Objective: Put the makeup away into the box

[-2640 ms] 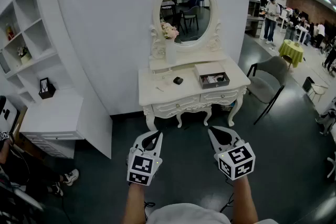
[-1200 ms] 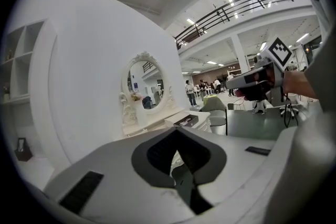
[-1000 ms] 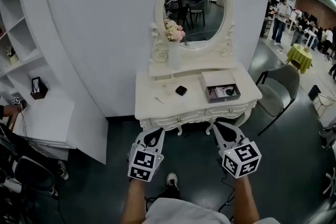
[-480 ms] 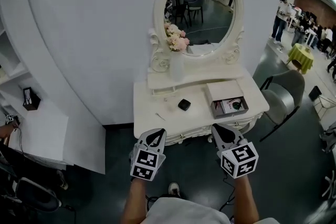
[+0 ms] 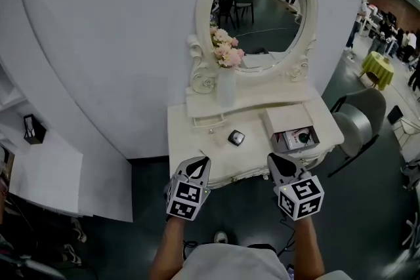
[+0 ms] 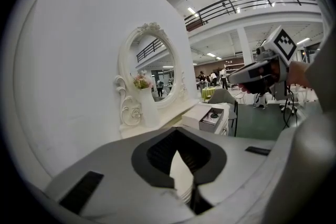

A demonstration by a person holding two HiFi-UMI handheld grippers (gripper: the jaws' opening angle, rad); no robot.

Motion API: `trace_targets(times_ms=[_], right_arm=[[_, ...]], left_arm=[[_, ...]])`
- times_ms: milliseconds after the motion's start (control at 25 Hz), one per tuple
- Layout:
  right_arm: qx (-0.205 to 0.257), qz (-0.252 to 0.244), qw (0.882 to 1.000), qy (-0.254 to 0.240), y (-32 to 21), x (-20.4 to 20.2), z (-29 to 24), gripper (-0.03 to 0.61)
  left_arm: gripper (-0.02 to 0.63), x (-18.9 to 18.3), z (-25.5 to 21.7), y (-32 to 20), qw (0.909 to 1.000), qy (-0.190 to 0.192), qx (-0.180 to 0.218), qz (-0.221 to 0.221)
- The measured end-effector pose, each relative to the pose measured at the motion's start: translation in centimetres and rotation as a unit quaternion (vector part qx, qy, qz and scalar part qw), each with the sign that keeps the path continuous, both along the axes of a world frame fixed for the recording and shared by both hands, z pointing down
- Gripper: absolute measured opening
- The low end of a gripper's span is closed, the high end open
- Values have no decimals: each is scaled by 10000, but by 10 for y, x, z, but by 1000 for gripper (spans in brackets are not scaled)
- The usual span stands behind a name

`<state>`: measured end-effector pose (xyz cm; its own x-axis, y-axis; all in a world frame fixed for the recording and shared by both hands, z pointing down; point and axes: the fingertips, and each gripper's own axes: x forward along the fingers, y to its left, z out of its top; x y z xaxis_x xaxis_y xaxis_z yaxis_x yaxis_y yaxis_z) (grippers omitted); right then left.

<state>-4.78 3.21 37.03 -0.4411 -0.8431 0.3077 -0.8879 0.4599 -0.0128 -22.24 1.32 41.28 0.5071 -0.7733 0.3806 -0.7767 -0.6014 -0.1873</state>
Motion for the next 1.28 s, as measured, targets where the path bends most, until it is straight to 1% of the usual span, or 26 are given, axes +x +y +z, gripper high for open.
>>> trace_targets(times_ms=[200,360,520,560,640,720,960,1280], right_arm=[[-101,86,9999,55,-17,-2,8,-3],[-161,90,9998,74,-36,0,14,-3],[-274,19,9995,133,-54,5,26,-3],[-298,-17,9994,160,-59,6,29,-3],[-347,-86,9992,194,-70,11,36,-3],[-409,-135,9989,193,-82,17,42,-3],[-604,-272,9977,170,-121,34,57,-3],[-1034,-451,9933,237,-156,44,91,-3]], left_arm=[[12,-1,13,-22,9998,-117,-155,21],[14,5,27,-45,9995,-174,-242,94],[18,14,53,-67,9983,-253,-503,137],[44,15,60,-73,9979,-277,-572,134],[74,19,72,-85,9970,-326,-695,105],[80,23,85,-98,9960,-382,-807,49],[143,36,136,-132,9897,-574,-1314,-37],[210,49,187,-172,9802,-776,-1816,-172]])
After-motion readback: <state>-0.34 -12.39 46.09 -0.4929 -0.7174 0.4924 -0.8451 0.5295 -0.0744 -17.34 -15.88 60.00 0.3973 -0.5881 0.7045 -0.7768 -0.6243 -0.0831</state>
